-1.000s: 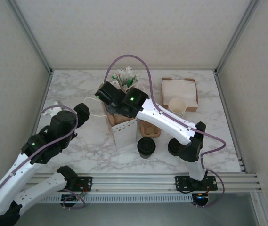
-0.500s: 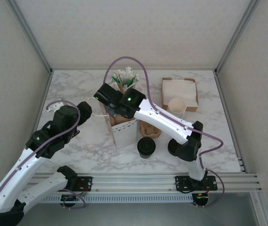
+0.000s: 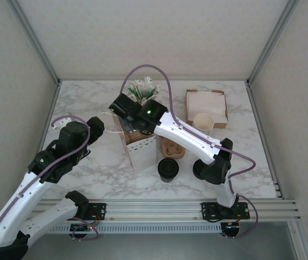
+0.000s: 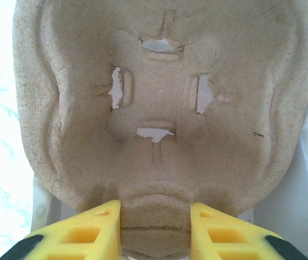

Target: Pack the takeout coffee

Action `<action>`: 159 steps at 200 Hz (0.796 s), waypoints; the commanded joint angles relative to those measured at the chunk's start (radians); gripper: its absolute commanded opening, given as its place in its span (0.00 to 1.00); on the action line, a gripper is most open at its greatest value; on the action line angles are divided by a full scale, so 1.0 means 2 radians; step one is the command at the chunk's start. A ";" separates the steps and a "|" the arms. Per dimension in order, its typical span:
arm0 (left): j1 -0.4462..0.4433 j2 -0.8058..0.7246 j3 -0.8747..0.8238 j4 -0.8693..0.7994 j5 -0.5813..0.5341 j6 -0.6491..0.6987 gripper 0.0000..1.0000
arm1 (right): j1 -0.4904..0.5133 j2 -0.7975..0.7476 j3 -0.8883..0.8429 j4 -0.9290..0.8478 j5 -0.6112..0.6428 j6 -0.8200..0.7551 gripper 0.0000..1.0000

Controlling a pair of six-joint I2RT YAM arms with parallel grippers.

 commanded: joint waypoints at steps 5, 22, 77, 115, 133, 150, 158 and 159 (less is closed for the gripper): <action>0.006 -0.018 0.010 -0.001 -0.005 0.003 0.92 | -0.002 -0.022 -0.012 0.006 -0.012 0.009 0.31; 0.007 -0.033 0.008 -0.009 -0.027 -0.001 0.92 | -0.002 -0.027 -0.011 0.009 -0.005 0.011 0.31; 0.009 -0.076 -0.014 0.037 0.019 0.003 0.91 | -0.005 -0.040 -0.022 0.020 0.003 0.018 0.31; 0.012 -0.055 -0.023 0.073 0.120 0.006 0.76 | -0.007 -0.039 -0.024 0.015 0.004 0.019 0.31; 0.019 -0.027 -0.015 0.067 0.149 0.006 0.71 | -0.007 -0.038 -0.025 0.012 0.006 0.021 0.31; 0.024 -0.009 -0.016 0.071 0.166 0.003 0.63 | -0.007 -0.037 -0.024 0.008 0.006 0.021 0.31; 0.025 -0.005 -0.018 0.073 0.168 0.002 0.60 | -0.007 -0.037 -0.025 0.006 0.006 0.021 0.31; 0.025 -0.005 -0.019 0.074 0.167 0.002 0.60 | -0.006 -0.037 -0.025 0.006 0.006 0.021 0.31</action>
